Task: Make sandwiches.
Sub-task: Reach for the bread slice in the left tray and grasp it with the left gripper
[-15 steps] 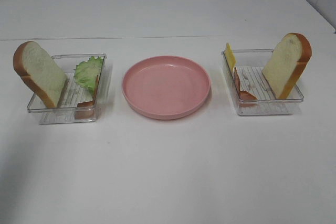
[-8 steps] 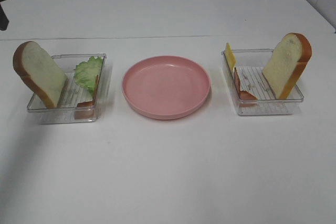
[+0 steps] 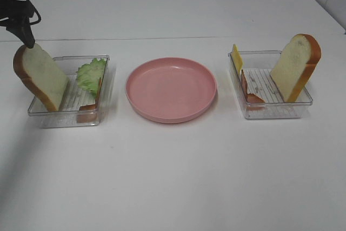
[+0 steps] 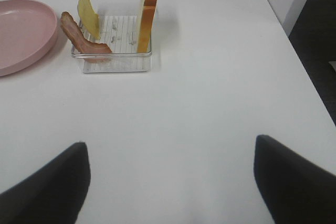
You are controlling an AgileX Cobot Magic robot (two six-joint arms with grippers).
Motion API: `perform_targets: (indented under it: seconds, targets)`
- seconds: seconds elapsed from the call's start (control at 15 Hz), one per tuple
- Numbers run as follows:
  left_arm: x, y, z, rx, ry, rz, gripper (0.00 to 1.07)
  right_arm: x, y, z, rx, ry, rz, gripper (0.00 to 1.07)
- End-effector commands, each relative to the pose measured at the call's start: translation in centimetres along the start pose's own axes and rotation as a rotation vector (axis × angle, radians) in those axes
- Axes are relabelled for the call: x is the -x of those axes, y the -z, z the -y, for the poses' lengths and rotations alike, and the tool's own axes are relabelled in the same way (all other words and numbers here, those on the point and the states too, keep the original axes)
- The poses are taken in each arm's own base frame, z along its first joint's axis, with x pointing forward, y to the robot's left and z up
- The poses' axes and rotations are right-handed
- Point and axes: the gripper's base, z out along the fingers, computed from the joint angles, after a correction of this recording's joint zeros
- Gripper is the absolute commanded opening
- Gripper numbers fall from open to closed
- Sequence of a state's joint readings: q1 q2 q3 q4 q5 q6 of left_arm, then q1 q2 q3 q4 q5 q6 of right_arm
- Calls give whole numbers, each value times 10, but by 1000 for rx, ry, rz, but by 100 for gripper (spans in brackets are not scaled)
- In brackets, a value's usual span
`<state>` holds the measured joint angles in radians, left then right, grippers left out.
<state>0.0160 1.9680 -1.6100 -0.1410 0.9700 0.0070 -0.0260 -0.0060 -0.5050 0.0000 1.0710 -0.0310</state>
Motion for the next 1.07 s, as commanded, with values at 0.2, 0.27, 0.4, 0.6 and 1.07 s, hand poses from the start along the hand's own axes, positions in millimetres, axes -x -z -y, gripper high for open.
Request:
perform_targets:
  seconds: [0.2, 0.27, 0.4, 0.6, 1.07]
  targets:
    - [7, -20, 0, -11, 21, 38, 76, 0, 1, 0, -8, 1, 25, 81]
    - [8, -25, -1, -13, 25, 42, 76, 0, 1, 0, -8, 1, 25, 81]
    - [7, -39, 1, -44, 57, 20, 76, 0, 1, 0, -8, 1, 25, 81]
    - [5, -50, 9, -82, 38, 0, 73, 0, 1, 0, -8, 1, 25, 81]
    - [4, -54, 15, -90, 82, -8, 0, 0, 1, 0, -8, 1, 25, 81]
